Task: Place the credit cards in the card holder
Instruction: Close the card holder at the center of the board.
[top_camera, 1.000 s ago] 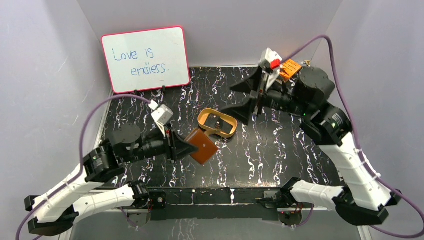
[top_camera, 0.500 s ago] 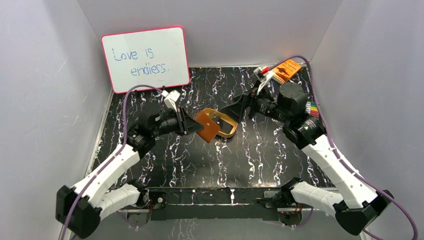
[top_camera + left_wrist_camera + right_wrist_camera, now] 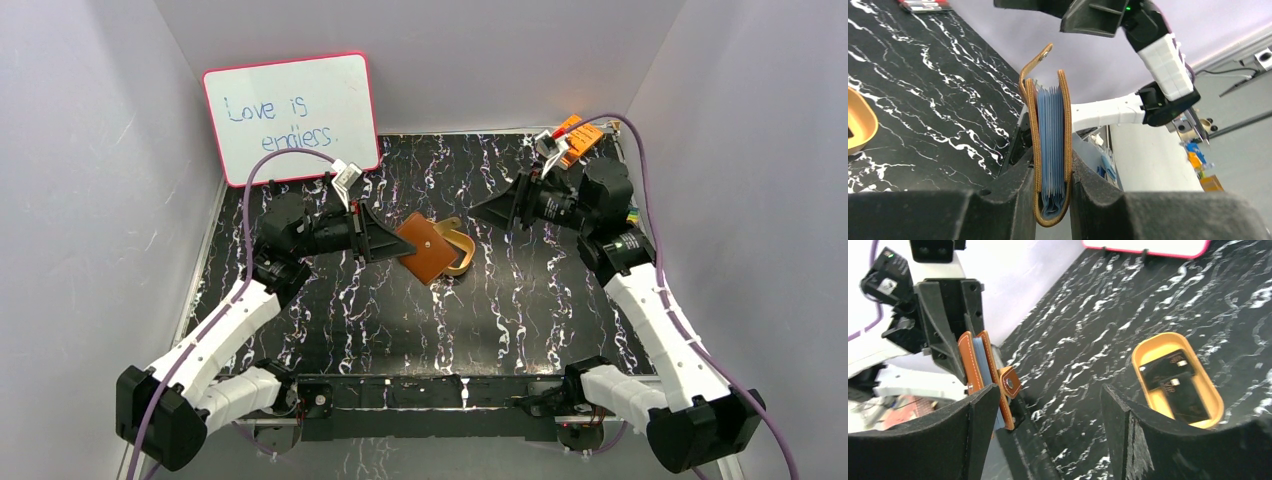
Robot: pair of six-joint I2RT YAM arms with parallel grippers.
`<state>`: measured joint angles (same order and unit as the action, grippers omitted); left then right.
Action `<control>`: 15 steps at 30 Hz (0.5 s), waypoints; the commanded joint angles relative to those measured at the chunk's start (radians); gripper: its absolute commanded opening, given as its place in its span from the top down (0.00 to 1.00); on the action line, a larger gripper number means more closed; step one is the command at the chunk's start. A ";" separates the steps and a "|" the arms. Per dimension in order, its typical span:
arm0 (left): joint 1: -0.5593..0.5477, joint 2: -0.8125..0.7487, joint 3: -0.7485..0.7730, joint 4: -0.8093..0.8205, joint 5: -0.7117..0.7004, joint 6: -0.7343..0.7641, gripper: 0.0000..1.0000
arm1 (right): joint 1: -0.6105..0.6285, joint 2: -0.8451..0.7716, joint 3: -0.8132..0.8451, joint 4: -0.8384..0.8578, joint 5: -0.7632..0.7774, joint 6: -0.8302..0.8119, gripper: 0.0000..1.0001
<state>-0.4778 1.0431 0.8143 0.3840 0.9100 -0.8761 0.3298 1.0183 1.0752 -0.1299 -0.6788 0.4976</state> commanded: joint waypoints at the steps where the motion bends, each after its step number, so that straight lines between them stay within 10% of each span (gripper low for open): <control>1: -0.001 -0.052 0.013 0.067 0.093 -0.028 1.00 | -0.006 -0.071 -0.016 0.204 -0.186 0.124 0.21; 15: -0.007 -0.035 0.039 0.120 0.099 -0.067 1.00 | 0.009 -0.035 -0.054 0.249 -0.271 0.215 0.42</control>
<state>-0.4801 1.0203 0.8135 0.4477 0.9802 -0.9215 0.3302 0.9756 1.0149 0.0853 -0.9112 0.7029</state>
